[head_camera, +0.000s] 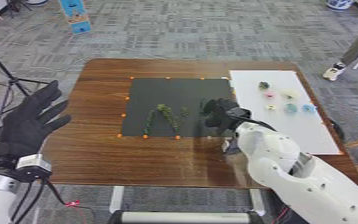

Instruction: Arrange flowers

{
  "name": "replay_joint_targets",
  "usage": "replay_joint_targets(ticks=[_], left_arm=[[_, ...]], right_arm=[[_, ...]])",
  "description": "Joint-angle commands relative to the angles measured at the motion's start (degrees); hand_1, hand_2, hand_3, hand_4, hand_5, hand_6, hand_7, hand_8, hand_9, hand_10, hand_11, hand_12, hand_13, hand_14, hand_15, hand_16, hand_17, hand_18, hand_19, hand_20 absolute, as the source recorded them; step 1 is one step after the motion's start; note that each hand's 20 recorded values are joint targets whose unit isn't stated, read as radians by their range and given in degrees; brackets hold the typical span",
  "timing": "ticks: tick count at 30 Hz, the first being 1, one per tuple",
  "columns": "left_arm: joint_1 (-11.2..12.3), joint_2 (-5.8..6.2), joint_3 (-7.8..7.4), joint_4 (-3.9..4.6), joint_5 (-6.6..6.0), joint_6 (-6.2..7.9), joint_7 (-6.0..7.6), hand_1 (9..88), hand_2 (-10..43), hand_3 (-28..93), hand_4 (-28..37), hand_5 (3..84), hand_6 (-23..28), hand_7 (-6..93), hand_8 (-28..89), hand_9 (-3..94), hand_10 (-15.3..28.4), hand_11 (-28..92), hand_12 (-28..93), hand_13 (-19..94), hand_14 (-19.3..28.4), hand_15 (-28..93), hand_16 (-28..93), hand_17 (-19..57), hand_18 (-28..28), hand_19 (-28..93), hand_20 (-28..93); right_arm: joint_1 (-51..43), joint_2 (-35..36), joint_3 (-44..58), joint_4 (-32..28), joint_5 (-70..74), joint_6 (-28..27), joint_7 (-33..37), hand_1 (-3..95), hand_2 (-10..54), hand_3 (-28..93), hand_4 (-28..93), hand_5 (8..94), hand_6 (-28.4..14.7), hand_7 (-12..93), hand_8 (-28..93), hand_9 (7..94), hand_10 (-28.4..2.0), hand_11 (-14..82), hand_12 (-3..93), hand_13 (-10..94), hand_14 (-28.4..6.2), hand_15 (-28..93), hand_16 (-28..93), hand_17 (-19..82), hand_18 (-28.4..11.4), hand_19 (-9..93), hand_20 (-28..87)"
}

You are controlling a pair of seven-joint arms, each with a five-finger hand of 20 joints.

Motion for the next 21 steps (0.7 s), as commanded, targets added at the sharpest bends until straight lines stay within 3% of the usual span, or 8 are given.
replay_joint_targets(ticks=[1,10,21], left_arm=[[0.2,-0.38,-0.09,-0.26,-0.35,0.25,-0.18,21.5,-4.7,64,-28.3,22.6,1.5,14.7,-8,17.7,8.2,11,20,15,13.1,10,5,-13.3,23.8,38,6],[0.5,-0.51,-0.22,-0.40,-0.27,0.47,-0.03,21.5,-4.8,64,-28.3,22.6,1.6,14.6,-8,17.7,8.2,11,20,15,13.2,10,5,-13.4,23.8,38,6],[0.3,-0.46,-0.05,-0.32,-0.34,0.47,-0.13,21.7,-4.4,64,-28.3,22.6,1.6,14.7,-8,17.7,8.2,11,20,15,13.2,10,5,-13.4,23.9,38,6]], right_arm=[[-0.6,0.2,0.6,2.8,3.1,-3.9,-1.8,38.5,7.2,88,-13,38.1,0.1,12,-10,79.5,-10.0,55.3,39.1,78,-6.4,82,39,52,-19.9,93,71],[0.5,0.8,-0.9,5.5,3.9,-7.7,-1.9,35.4,10.9,90,-11,38.4,0.6,13,-11,80.7,-10.4,55.3,37.8,79,-6.5,82,38,53,-20.2,93,72],[-1.0,3.9,0.2,2.0,3.9,-7.9,-4.4,33.4,12.6,91,-11,39.9,0.9,13,-11,80.8,-10.4,56.0,37.0,79,-6.8,82,38,53,-20.3,93,73]])
